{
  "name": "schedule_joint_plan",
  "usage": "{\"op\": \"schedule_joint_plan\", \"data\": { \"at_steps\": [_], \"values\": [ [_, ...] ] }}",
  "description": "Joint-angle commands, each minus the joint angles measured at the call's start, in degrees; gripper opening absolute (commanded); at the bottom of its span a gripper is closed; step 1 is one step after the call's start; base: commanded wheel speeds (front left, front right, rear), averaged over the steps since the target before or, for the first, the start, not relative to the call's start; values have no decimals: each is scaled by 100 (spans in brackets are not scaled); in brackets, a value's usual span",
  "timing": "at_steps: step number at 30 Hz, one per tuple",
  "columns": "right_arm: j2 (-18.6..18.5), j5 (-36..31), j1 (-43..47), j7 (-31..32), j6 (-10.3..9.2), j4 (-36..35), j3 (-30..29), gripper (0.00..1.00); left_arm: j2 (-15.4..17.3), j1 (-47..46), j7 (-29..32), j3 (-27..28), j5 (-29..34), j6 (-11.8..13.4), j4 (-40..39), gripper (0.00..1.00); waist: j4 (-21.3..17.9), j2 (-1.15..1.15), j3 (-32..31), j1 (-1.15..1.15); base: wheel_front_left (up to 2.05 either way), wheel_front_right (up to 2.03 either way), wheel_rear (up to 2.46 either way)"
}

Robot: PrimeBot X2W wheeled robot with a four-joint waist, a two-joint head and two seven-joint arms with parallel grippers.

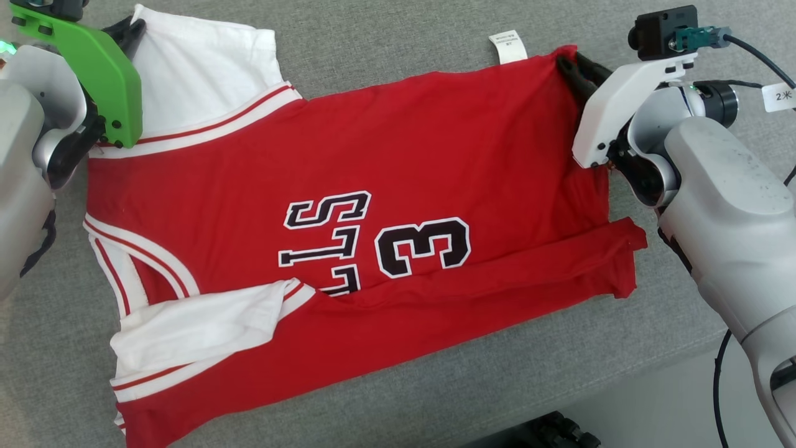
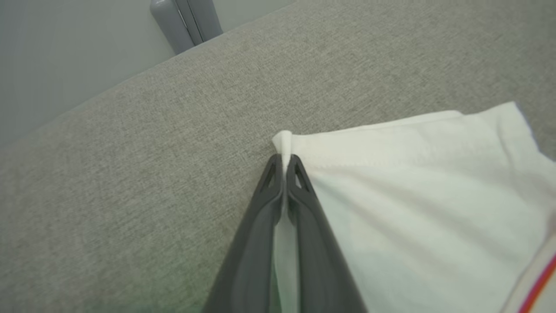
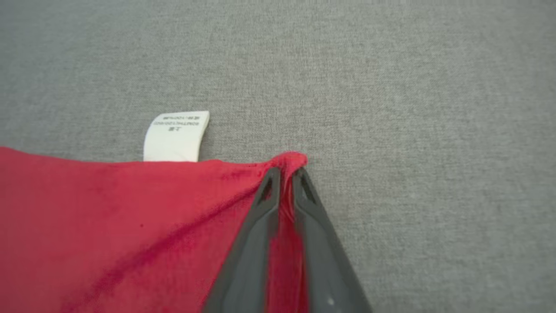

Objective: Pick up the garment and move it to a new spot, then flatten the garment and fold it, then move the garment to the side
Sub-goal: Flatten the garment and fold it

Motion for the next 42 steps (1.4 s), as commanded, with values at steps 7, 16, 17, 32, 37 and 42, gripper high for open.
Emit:
{"op": "schedule_joint_plan", "data": {
  "at_steps": [7,16,17,32,37,42],
  "values": [
    [-205,70,-119,-491,-11,159,117,0,-132,-160,-656,36,-278,10,132,0,151,0,-185,0,0,0,0],
    [-515,191,110,-1002,-10,275,258,0,-197,143,-1537,-61,-528,10,-226,0,525,0,-527,0,0,0,0],
    [-555,218,165,-1067,-10,260,269,0,-190,201,-1661,-67,-540,10,-299,0,570,0,-570,0,0,0,0],
    [-1270,389,1396,-1975,-10,-306,222,0,56,2459,-2233,1240,-72,626,-2643,0,1172,0,-1168,0,0,0,0],
    [-1434,306,1769,-2075,-10,-605,14,0,-2,3584,-2233,1898,370,904,-3528,0,1277,0,-1335,0,0,0,0],
    [-1522,191,2197,-2108,-10,-892,-224,0,-142,4540,-2234,2400,693,1080,-4107,0,1346,0,-1463,0,0,0,0]
  ]
}}
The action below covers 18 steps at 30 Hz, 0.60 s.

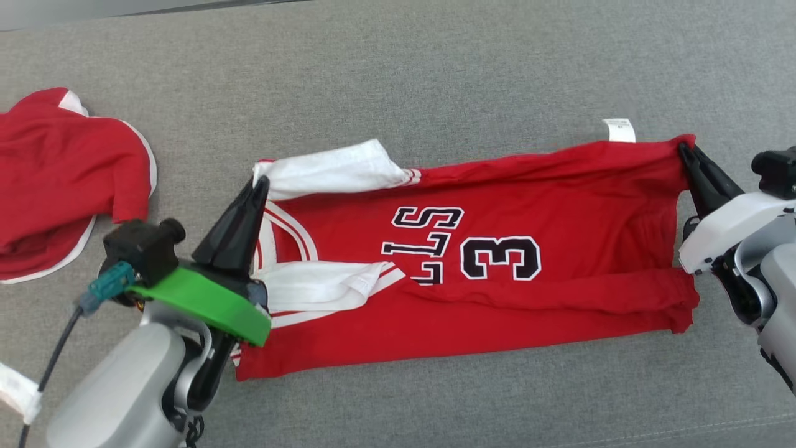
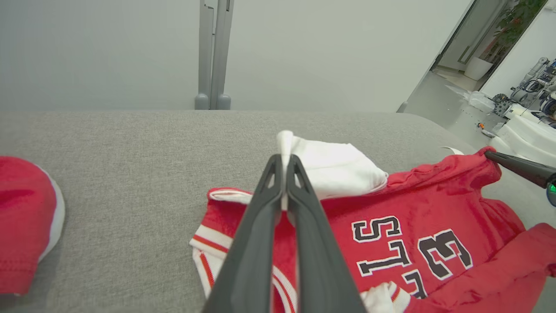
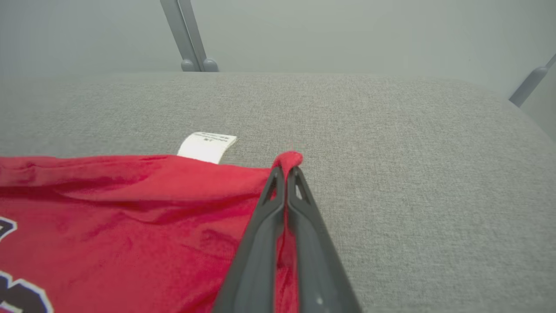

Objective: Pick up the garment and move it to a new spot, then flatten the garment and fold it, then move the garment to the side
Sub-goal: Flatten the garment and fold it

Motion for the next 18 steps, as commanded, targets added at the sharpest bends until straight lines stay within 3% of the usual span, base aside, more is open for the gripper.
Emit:
{"op": "schedule_joint_plan", "data": {
  "at_steps": [1,7,8,9,10,11,18],
  "values": [
    [-24,-53,147,-43,-10,-78,-62,0,-30,227,-18,90,91,50,-66,0,64,0,-79,0,0,0,0],
    [41,-162,624,-39,-10,-276,-443,0,-213,1012,-19,343,250,69,-180,0,39,0,-180,0,0,0,0],
    [54,-188,693,-39,-10,-301,-488,15,-241,1119,-20,363,270,84,-138,0,31,0,-205,0,0,0,0],
    [64,-204,740,-40,-10,-320,-542,73,-266,1185,-19,377,300,91,-107,0,24,0,-229,0,0,0,0],
    [89,-204,805,-39,-10,-349,-618,100,-299,1252,-19,386,328,83,-77,44,13,0,-256,0,0,0,0],
    [107,-211,863,-38,-10,-375,-679,100,-345,1298,-20,424,354,80,-66,100,7,0,-281,0,0,0,0],
    [227,-281,1381,-39,-10,-758,-1143,100,-604,1747,-19,899,539,57,-70,100,-58,0,-472,0,0,0,0]
  ]
}}
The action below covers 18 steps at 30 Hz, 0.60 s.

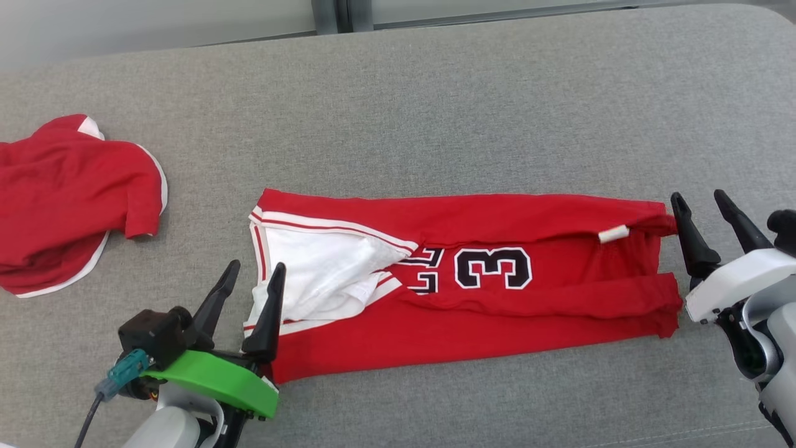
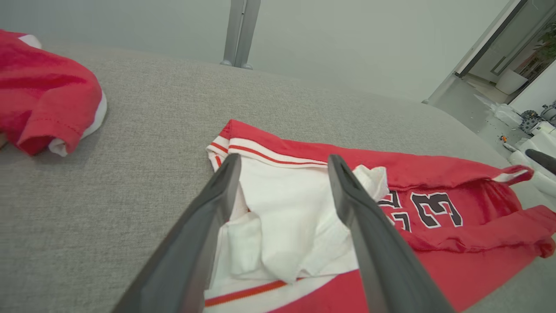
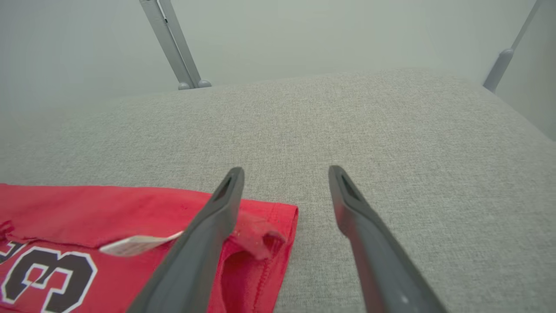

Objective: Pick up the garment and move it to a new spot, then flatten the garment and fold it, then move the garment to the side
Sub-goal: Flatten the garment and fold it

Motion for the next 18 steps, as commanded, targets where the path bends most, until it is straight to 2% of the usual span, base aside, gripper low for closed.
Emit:
{"op": "schedule_joint_plan", "data": {
  "at_steps": [1,8,18],
  "values": [
    [26,-51,172,-15,-10,-90,-100,100,-51,154,-18,148,87,-11,-25,100,-33,0,-72,0,0,0,0],
    [168,-80,696,-15,-11,-534,-583,100,-301,452,-18,960,933,46,-216,100,-54,0,-200,0,0,0,0],
    [425,-355,1723,-15,-10,-1293,-929,100,-1102,1015,-18,2377,2372,-164,-514,100,-56,0,-383,0,0,0,0]
  ]
}}
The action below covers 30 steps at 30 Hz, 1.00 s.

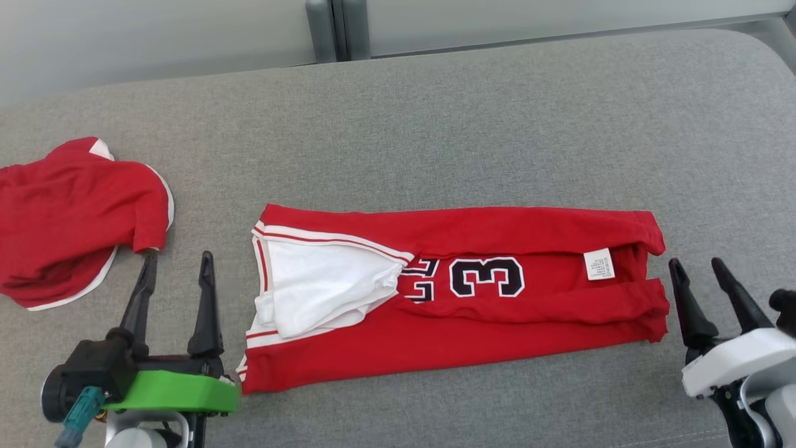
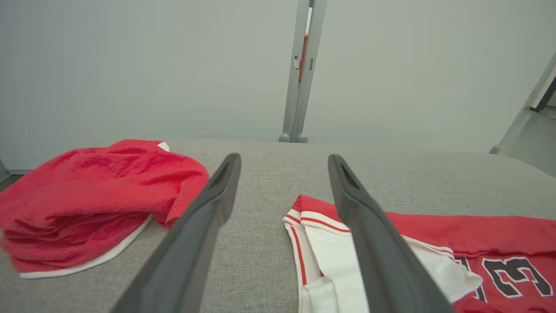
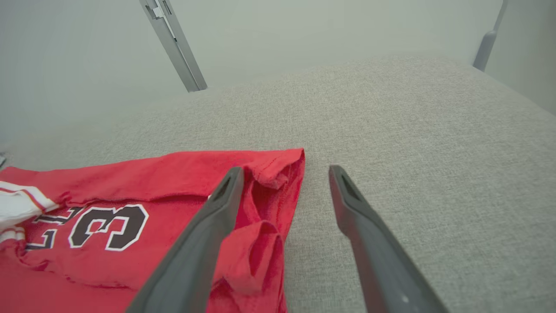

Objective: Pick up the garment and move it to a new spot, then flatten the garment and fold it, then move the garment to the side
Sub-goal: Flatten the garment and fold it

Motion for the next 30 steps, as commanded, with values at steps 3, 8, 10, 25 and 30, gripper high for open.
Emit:
{"op": "schedule_joint_plan", "data": {
  "at_steps": [3,8,10,25,30],
  "values": [
    [141,-90,404,0,-9,-220,-22,100,-246,223,-18,460,391,-145,-44,100,-17,0,-75,0,0,0,0],
    [361,-165,783,114,-9,-485,1,100,-557,362,-18,1003,740,-387,-37,100,-31,0,-143,0,0,0,0],
    [450,-184,878,191,-9,-534,1,100,-644,376,-18,1158,841,-491,-8,100,-28,0,-153,0,0,0,0],
    [669,-503,694,524,-9,-252,-167,94,-954,316,-18,1500,1192,-860,184,100,194,0,-188,0,0,0,0],
    [683,-654,480,626,-9,-85,-193,0,-979,308,-18,1508,1228,-901,200,100,280,0,-171,0,0,0,0]
  ]
}}
